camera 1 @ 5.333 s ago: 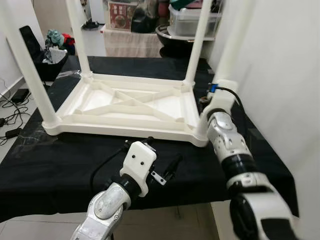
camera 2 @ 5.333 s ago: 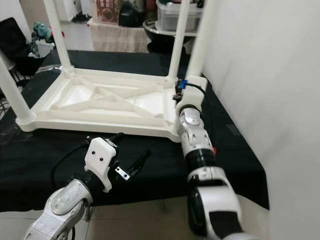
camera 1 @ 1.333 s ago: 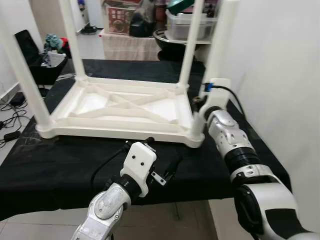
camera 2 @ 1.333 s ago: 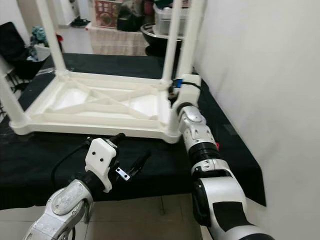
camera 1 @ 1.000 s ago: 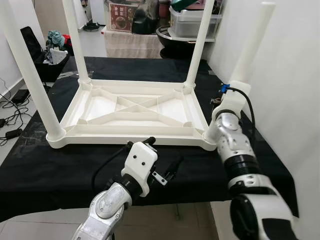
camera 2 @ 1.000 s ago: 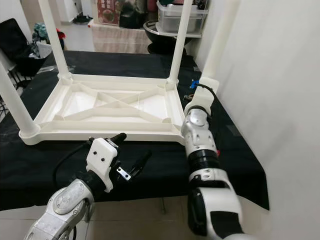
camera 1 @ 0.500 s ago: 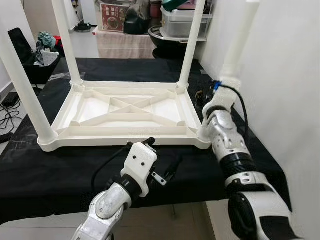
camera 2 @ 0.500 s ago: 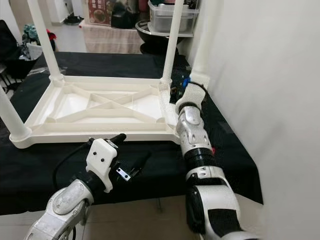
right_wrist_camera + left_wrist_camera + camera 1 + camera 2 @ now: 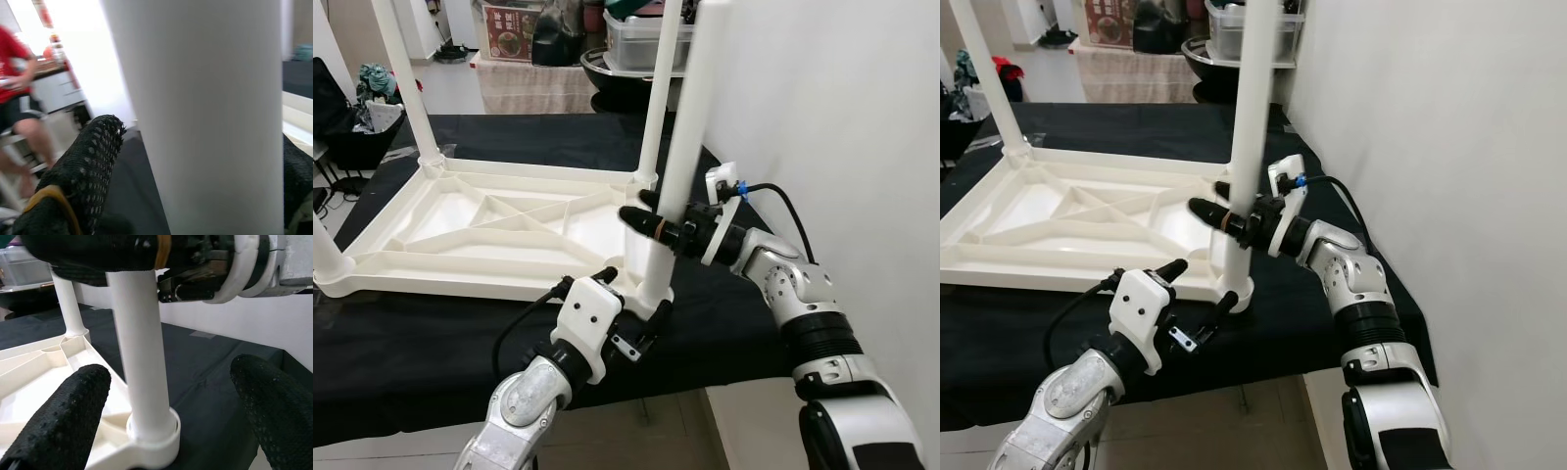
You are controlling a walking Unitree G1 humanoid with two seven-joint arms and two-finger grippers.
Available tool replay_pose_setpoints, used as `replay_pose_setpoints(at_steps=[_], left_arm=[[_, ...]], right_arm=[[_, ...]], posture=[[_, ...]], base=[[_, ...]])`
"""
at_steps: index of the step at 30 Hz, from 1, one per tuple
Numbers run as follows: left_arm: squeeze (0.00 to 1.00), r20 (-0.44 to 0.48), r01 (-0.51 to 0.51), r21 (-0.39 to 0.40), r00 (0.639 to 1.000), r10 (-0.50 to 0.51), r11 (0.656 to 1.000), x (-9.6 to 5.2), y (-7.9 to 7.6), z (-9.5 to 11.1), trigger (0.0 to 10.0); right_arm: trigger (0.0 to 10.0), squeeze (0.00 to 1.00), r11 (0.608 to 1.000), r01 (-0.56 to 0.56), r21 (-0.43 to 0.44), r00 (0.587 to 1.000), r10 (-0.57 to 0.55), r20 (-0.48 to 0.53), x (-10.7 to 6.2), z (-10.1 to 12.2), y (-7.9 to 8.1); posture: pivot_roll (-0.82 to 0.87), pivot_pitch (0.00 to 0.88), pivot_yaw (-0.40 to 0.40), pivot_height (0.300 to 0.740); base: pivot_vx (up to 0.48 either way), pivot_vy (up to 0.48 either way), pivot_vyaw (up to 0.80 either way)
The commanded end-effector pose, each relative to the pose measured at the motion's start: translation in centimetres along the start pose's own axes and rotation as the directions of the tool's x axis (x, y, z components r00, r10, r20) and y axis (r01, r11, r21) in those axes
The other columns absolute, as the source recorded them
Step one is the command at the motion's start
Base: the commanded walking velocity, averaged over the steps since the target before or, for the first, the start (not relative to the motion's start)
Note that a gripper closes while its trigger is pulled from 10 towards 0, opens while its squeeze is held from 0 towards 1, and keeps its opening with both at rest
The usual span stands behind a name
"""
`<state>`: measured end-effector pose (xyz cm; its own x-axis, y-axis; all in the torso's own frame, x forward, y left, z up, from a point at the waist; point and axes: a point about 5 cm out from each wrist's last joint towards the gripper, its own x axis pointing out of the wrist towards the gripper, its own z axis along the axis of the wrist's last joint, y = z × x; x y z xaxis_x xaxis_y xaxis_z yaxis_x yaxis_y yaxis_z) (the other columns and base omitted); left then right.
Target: Building children table
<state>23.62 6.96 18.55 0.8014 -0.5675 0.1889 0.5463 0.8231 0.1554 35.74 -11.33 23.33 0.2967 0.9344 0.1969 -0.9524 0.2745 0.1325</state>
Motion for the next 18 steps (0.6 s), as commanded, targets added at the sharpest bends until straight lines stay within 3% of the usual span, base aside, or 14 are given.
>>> replay_pose_setpoints(at_steps=[1,2,3,5,7,11,12,13,14,15,17,18], left_arm=[[0.0,-0.009,0.001,0.005,1.0,-0.001,1.0,-0.1,-0.1,-0.1,10.0],[0.0,-0.009,0.001,0.005,1.0,-0.001,1.0,-0.1,-0.1,-0.1,10.0],[0.0,-0.009,0.001,0.005,1.0,-0.001,1.0,-0.1,-0.1,-0.1,10.0],[0.0,-0.01,0.001,0.005,1.0,-0.001,1.0,-0.1,0.0,-0.1,10.0],[0.0,-0.01,-0.001,0.005,1.0,0.001,1.0,-0.1,0.0,-0.1,10.0],[0.0,-0.01,-0.002,0.005,1.0,0.002,1.0,-0.1,0.0,-0.1,10.0],[0.0,-0.009,-0.002,0.005,1.0,0.002,1.0,-0.1,0.0,-0.1,10.0],[0.0,-0.009,-0.002,0.005,1.0,0.002,1.0,-0.1,0.0,-0.1,10.0],[0.0,-0.009,-0.002,0.005,1.0,0.002,1.0,-0.1,0.0,-0.1,10.0],[0.0,-0.009,-0.002,0.005,1.0,0.002,1.0,-0.1,0.0,-0.1,10.0],[0.0,-0.008,-0.001,0.005,1.0,0.001,1.0,0.0,0.0,-0.1,10.0],[0.0,-0.008,-0.001,0.005,1.0,0.001,1.0,0.0,0.0,-0.1,10.0]], right_arm=[[10.0,0.0,0.996,-0.094,-0.008,0.996,0.094,-0.004,1.0,0.2,0.7],[10.0,0.0,0.996,-0.094,-0.008,0.996,0.094,-0.004,1.0,0.2,0.7],[0.0,0.0,0.998,-0.059,-0.029,0.998,0.058,-0.029,1.7,-0.2,0.3],[0.0,0.0,0.999,-0.004,-0.05,0.999,0.002,-0.037,2.2,-0.4,-0.2],[0.0,0.0,0.988,0.124,-0.093,0.991,-0.127,-0.033,2.7,-0.5,-1.1],[0.0,0.0,0.981,0.175,-0.088,0.984,-0.177,-0.022,2.6,-0.5,-1.3],[0.0,0.0,0.937,0.335,-0.102,0.941,-0.338,-0.009,2.2,-0.4,-2.4],[0.0,0.0,0.937,0.335,-0.102,0.941,-0.338,-0.009,2.2,-0.4,-2.4],[0.0,0.0,0.872,0.478,-0.106,0.877,-0.481,-0.004,1.7,-0.3,-3.4],[0.0,0.0,0.872,0.478,-0.106,0.877,-0.481,-0.004,1.7,-0.3,-3.4],[0.0,0.0,0.668,0.736,-0.111,0.67,-0.742,-0.022,0.0,-0.6,-5.3],[0.0,0.0,0.668,0.736,-0.111,0.67,-0.742,-0.022,0.0,-0.6,-5.3]], posture=[[0.11,0.062,-0.106,0.74],[0.11,0.062,-0.106,0.74],[0.12,0.065,-0.106,0.74],[0.11,0.067,-0.105,0.74],[0.11,0.067,-0.105,0.74],[0.11,0.067,-0.105,0.74],[0.11,0.068,-0.104,0.74],[0.11,0.068,-0.104,0.74],[0.11,0.066,-0.104,0.74],[0.11,0.066,-0.104,0.74],[0.11,0.068,-0.103,0.74],[0.11,0.068,-0.103,0.74]], base=[[0.0,0.0,0.0],[0.0,0.0,0.0],[0.0,0.0,0.0],[0.0,0.0,0.0],[0.0,0.0,0.0],[0.0,0.0,0.0],[0.0,0.0,0.0],[0.0,0.0,0.0],[0.0,0.0,0.0],[0.0,0.0,0.0],[0.0,0.0,0.0],[0.0,0.0,0.0]])
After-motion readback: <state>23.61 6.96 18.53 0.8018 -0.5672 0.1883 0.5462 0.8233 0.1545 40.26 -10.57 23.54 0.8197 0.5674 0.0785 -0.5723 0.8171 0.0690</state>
